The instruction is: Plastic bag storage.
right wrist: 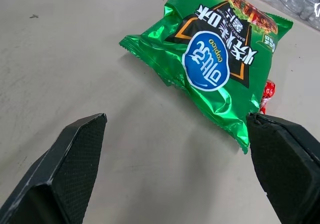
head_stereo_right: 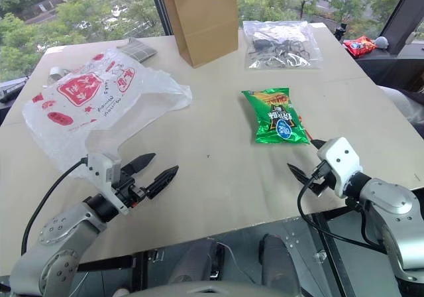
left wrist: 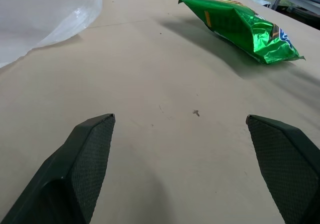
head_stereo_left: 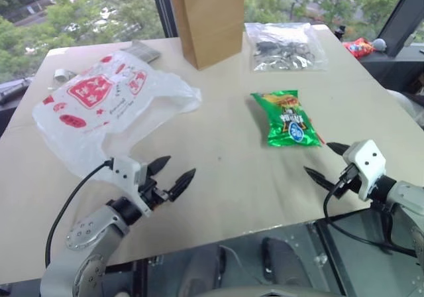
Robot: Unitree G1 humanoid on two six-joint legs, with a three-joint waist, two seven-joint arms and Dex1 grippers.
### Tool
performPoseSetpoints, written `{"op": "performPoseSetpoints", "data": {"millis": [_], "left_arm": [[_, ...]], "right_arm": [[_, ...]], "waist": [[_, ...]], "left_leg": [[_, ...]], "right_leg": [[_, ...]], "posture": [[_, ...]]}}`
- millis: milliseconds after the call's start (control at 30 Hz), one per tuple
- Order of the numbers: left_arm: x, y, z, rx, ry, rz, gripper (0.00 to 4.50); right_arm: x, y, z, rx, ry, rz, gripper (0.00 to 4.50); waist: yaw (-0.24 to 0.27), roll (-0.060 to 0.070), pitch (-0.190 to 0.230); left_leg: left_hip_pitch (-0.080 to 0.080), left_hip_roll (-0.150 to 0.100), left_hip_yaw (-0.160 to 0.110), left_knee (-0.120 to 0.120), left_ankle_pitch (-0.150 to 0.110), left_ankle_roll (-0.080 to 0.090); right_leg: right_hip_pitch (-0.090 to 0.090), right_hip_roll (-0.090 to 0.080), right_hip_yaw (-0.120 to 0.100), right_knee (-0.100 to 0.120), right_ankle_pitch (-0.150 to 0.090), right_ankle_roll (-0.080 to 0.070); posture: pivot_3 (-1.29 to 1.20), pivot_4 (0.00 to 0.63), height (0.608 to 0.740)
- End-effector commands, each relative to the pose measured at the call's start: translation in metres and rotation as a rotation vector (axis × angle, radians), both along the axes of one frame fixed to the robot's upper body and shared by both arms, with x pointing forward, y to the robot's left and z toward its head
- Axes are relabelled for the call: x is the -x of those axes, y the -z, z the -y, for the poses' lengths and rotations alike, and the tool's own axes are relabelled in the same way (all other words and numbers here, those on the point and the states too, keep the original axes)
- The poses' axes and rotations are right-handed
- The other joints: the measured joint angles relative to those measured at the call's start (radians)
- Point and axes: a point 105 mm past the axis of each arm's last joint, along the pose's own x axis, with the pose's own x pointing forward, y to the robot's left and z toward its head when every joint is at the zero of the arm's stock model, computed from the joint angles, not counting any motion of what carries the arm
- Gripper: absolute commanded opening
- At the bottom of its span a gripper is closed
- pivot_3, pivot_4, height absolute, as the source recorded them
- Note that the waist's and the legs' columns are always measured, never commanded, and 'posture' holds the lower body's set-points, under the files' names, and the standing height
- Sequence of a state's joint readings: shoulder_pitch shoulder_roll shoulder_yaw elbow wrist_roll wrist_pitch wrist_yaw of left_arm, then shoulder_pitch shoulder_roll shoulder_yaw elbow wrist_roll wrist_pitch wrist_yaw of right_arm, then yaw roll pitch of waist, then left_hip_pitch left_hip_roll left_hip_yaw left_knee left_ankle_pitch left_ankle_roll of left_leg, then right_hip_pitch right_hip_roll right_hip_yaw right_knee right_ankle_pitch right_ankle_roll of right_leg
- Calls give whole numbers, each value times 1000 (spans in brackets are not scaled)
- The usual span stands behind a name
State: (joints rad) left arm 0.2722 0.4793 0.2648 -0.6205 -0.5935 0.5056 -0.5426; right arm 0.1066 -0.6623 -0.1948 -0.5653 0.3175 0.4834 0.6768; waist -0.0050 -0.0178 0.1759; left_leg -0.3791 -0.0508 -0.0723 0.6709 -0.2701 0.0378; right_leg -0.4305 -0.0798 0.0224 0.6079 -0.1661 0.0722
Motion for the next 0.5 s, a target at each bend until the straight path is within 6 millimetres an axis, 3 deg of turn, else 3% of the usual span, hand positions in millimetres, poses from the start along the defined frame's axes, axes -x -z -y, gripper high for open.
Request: {"op": "performPoseSetpoints", "data": {"millis": [33, 167, 333, 400, 500], "left_arm": [[-1, -17, 5, -33, 4, 86, 4369], [-12, -27, 2, -62, -69, 128, 4369], [-32, -56, 5, -112, -149, 250, 4369], [-40, -62, 2, -195, -195, 288, 4369], [-52, -70, -12, -455, -338, 353, 4369]], "right_arm": [[-2, -10, 0, 4, -9, 56, 4500], [-5, -13, -10, -26, -43, 86, 4500], [-1, -39, -32, -115, -141, 169, 4500], [3, -46, -42, -116, -193, 191, 4500], [9, -51, -54, -126, -268, 191, 4500]], "waist": [[0, 0, 0], [1, 0, 0], [3, 0, 0], [3, 0, 0], [1, 0, 0]], "left_leg": [[0, 0, 0, 0, 0, 0], [0, 0, 0, 0, 0, 0], [0, 0, -1, 0, 0, 0], [0, -1, -1, 0, 0, 0], [0, -1, -1, 0, 0, 0]], "right_leg": [[0, 0, 0, 0, 0, 0], [0, 0, 0, 0, 0, 0], [0, 0, 0, 0, 1, -1], [0, 0, 0, 0, 4, -1], [0, 1, 0, 0, 5, 0]], "posture": [[0, 150, 740], [0, 150, 740], [0, 150, 740], [0, 150, 740], [0, 150, 740]]}}
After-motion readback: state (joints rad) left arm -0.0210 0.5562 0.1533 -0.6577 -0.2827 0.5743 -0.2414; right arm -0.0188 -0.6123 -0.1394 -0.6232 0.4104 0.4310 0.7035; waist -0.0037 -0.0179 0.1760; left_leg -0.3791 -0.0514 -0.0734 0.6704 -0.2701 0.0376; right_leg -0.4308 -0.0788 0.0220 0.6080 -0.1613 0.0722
